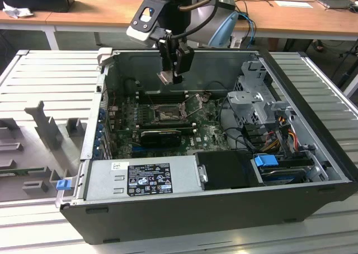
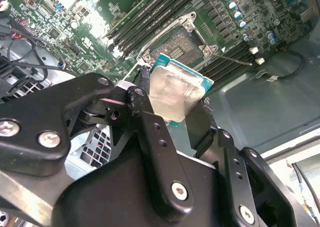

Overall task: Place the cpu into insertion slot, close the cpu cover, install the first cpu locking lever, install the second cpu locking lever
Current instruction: 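Place the cpu into insertion slot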

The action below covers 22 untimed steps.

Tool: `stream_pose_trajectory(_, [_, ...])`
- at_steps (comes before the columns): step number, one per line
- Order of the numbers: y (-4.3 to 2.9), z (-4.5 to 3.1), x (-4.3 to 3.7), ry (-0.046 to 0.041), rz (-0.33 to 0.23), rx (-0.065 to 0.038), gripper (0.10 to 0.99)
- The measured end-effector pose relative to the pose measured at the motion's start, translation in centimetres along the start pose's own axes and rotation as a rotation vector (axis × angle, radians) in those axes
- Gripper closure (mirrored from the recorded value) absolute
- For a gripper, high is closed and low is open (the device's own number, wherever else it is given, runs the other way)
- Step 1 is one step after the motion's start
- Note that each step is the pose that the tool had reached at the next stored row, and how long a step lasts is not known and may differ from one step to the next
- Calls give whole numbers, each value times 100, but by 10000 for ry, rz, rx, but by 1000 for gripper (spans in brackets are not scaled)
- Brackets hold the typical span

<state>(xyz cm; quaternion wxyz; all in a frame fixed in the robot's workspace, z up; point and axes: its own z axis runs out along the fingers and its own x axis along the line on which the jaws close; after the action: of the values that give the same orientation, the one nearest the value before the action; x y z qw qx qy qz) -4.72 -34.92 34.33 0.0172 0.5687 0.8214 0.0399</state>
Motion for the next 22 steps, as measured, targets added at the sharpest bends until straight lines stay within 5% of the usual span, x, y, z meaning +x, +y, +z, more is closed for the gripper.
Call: stream_pose_trajectory(22, [-3, 39, 2, -100, 1140, -15, 557])
